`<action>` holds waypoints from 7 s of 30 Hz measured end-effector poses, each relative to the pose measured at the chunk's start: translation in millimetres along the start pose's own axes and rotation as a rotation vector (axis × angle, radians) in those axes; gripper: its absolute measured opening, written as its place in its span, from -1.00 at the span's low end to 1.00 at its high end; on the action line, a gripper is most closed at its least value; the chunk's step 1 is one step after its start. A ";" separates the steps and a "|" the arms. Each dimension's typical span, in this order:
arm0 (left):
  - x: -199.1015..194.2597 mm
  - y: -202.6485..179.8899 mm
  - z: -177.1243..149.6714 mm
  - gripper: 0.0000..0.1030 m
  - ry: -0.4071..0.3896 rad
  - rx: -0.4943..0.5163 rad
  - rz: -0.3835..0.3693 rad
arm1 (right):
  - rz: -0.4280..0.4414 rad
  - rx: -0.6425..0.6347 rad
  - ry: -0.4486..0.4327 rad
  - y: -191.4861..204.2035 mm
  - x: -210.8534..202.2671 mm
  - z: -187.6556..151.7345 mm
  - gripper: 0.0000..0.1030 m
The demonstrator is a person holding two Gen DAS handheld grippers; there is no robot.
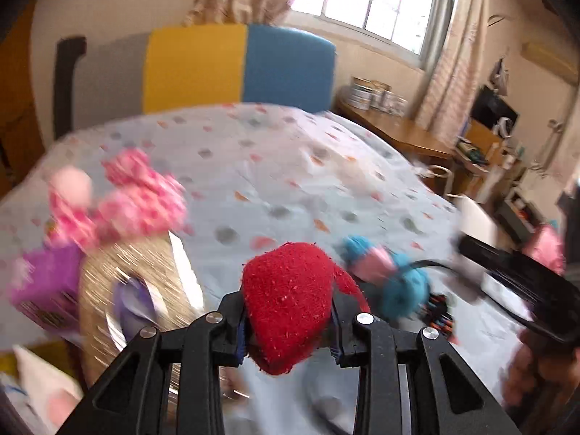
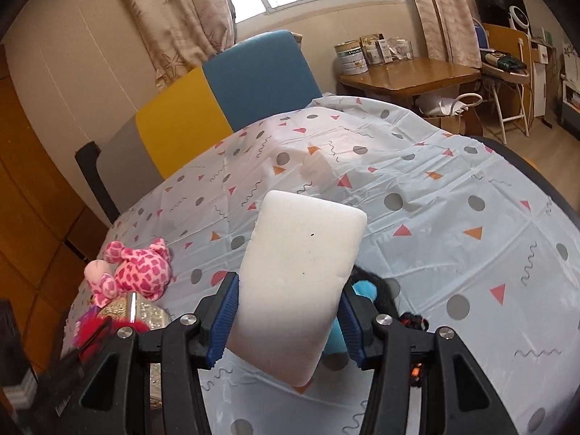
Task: Organize soft objects
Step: 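Carry the red plush over the tray with left gripper while right lifts the sponge, then drop the red plush into the tray with left gripper while right carries the sponge over, then release the white sponge into the tray with the right gripper, then grasp the blue plush with the left gripper while the right grasps the black hair doll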
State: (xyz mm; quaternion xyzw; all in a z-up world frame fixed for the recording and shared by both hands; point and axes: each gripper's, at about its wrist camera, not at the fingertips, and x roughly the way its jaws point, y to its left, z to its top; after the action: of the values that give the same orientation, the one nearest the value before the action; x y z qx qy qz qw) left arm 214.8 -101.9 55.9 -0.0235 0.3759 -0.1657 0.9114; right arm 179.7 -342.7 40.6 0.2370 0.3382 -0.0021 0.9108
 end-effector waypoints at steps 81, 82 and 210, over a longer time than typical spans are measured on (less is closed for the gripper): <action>-209.5 227.3 -229.1 -0.32 -0.096 -0.350 0.535 | -0.040 -0.427 0.150 199.2 59.7 -17.8 0.01; -209.0 227.5 -229.8 -0.32 -0.094 -0.352 0.533 | -0.022 -0.434 0.146 210.0 58.6 -17.5 0.01; 23.6 -72.1 -55.0 0.71 0.120 0.036 -0.115 | -0.458 -0.100 0.378 -97.8 60.0 -42.0 -0.45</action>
State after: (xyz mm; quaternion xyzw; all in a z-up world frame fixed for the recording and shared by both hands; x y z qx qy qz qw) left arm 171.8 -173.1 12.6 -0.0188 0.4248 -0.2255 0.8765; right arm 184.1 -402.0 -66.2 0.1055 0.5462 -0.1466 0.8180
